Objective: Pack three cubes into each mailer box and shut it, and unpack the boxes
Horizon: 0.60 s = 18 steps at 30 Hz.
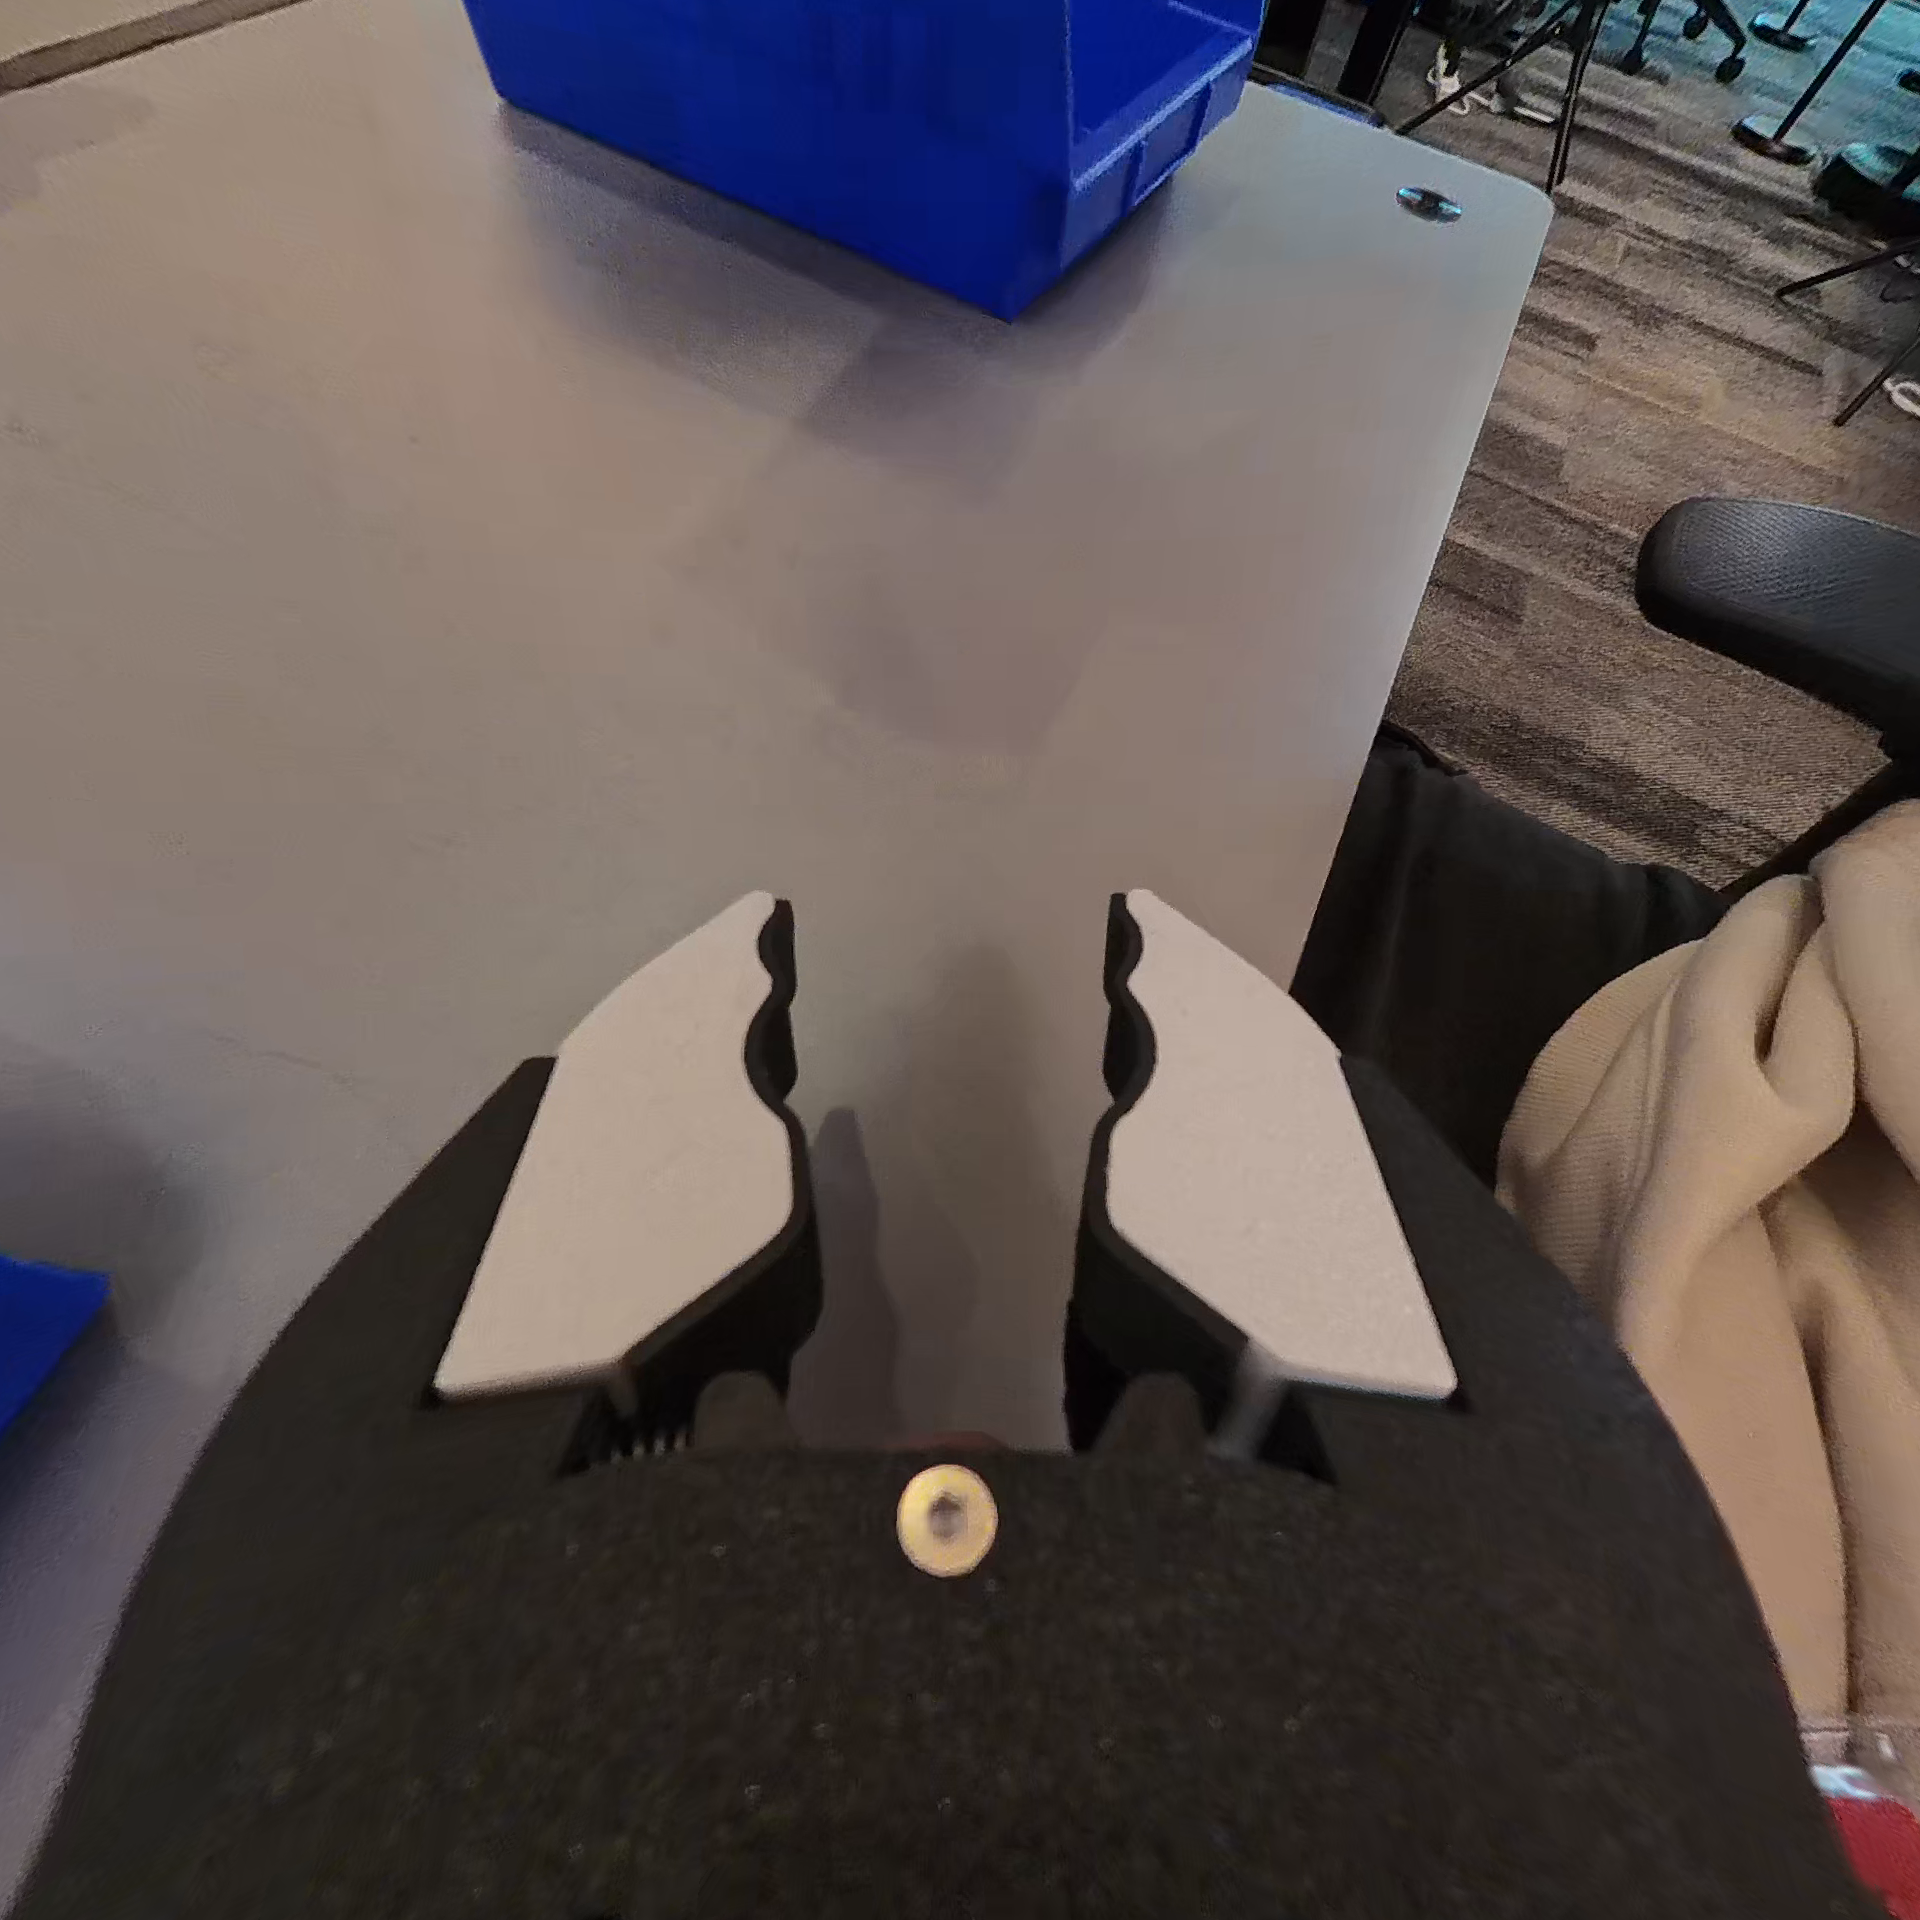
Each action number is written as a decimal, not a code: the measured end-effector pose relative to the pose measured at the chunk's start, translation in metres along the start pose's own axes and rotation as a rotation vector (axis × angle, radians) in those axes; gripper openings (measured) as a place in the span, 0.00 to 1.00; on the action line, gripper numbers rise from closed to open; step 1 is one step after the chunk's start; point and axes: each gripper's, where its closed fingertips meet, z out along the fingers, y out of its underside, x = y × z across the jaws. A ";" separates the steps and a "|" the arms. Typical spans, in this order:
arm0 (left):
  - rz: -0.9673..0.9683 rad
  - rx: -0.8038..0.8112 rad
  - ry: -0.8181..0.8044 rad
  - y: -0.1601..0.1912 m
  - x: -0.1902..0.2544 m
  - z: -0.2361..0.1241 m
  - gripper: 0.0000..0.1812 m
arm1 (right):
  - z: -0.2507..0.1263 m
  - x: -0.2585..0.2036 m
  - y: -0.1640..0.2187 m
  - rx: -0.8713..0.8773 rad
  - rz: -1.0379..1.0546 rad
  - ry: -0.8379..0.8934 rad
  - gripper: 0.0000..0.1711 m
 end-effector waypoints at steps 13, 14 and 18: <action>-0.045 0.023 0.015 -0.011 -0.008 0.020 0.31 | 0.093 0.033 0.206 -0.204 -0.039 0.377 0.43; -0.049 0.020 0.013 -0.011 -0.008 0.020 0.31 | 0.102 0.031 0.209 -0.216 -0.015 0.380 0.43; -0.052 0.012 0.003 -0.006 -0.010 0.017 0.31 | 0.117 0.021 0.206 -0.203 0.019 0.378 0.42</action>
